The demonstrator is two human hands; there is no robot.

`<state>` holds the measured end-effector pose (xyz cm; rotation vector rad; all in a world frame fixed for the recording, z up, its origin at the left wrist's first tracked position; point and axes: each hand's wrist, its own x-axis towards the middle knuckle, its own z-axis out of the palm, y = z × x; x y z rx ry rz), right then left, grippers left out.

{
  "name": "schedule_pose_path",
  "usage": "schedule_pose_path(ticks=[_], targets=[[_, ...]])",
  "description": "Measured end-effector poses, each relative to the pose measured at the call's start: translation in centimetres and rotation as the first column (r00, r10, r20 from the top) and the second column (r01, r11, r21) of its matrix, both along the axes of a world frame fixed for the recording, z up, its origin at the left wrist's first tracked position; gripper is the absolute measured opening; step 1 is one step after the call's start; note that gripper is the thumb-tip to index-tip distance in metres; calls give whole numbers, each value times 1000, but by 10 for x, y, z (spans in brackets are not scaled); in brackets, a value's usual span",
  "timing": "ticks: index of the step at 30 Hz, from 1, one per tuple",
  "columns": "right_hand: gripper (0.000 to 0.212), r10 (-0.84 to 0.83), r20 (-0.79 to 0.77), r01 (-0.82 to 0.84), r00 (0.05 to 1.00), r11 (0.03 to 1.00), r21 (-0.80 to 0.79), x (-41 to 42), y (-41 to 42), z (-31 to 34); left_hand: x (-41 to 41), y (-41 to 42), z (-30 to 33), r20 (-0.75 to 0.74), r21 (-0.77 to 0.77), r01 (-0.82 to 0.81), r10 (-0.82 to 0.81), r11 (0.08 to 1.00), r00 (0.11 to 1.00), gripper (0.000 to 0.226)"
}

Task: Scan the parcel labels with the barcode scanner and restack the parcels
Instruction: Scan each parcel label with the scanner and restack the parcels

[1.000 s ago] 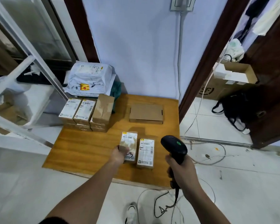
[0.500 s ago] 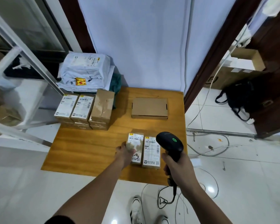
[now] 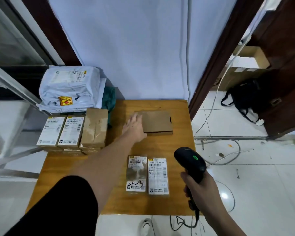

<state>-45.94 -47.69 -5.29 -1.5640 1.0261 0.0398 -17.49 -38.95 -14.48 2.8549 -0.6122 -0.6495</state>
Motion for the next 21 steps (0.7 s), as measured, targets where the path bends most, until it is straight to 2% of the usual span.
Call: schedule_pose_path(ticks=[3, 9, 15, 18, 21], targets=[[6, -7, -11, 7, 1000, 1000, -9, 5, -5, -7, 32, -15, -12, 13, 77, 74, -75, 994, 997, 114], [6, -1, -70, -1, 998, 1000, -23, 8, 0, -21, 56, -32, -28, -103, 95, 184, -174, 978, 979, 126], [8, 23, -88, -22, 996, 1000, 18, 14, 9, -17, 34, -23, -43, -26, 158, 219, -217, 963, 976, 133], [5, 12, -84, -11, 996, 1000, 15, 17, 10, -10, 23, -13, -35, -6, 98, 152, -152, 984, 988, 122], [6, 27, -60, -26, 998, 1000, 4, 16, 8, -1, 10, 1, -13, -129, -98, -57, 44, 994, 991, 106]])
